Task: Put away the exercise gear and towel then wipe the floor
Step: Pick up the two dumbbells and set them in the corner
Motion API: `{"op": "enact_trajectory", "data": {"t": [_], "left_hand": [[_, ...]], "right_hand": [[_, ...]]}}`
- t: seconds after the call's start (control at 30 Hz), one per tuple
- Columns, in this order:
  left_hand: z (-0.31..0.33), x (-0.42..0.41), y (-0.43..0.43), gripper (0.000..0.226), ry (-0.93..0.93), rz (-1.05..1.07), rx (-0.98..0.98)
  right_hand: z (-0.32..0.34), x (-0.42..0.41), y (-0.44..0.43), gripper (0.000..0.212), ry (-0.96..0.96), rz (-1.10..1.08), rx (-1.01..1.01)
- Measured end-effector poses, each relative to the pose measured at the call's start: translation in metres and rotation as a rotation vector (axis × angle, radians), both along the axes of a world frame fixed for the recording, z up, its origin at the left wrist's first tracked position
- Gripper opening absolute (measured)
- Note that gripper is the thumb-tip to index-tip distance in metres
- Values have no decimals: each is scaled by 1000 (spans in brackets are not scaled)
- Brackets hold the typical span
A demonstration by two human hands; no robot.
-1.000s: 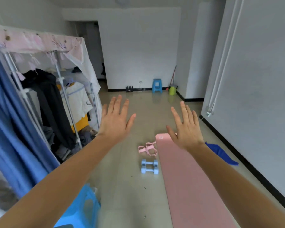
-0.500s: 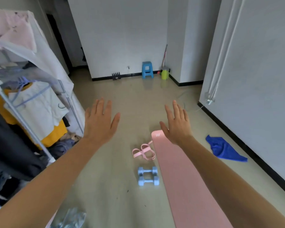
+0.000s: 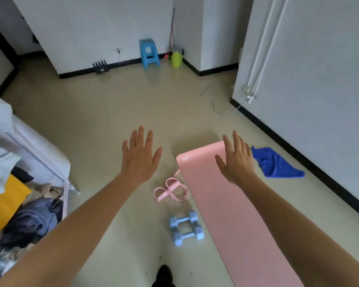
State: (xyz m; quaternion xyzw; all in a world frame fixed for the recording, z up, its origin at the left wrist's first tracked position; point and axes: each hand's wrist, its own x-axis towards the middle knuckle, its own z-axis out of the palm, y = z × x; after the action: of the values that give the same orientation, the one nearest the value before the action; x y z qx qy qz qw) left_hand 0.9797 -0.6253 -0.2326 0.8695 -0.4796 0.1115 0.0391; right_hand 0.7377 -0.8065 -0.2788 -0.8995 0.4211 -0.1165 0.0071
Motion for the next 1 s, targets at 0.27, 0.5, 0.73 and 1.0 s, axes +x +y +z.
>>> {"op": "enact_trajectory", "data": {"t": [0.27, 0.5, 0.73, 1.0], "left_hand": [[-102, 49, -116, 64, 191, -253, 303], [-189, 27, -166, 57, 310, -365, 438], [-318, 23, -191, 58, 444, -364, 616], [-577, 36, -177, 56, 547, -355, 833]], "right_hand": [[-77, 7, -37, 73, 63, -289, 230], [-169, -9, -59, 71, 73, -437, 472], [-298, 9, -54, 67, 83, -510, 834], [-542, 53, -9, 72, -139, -876, 1230]]}}
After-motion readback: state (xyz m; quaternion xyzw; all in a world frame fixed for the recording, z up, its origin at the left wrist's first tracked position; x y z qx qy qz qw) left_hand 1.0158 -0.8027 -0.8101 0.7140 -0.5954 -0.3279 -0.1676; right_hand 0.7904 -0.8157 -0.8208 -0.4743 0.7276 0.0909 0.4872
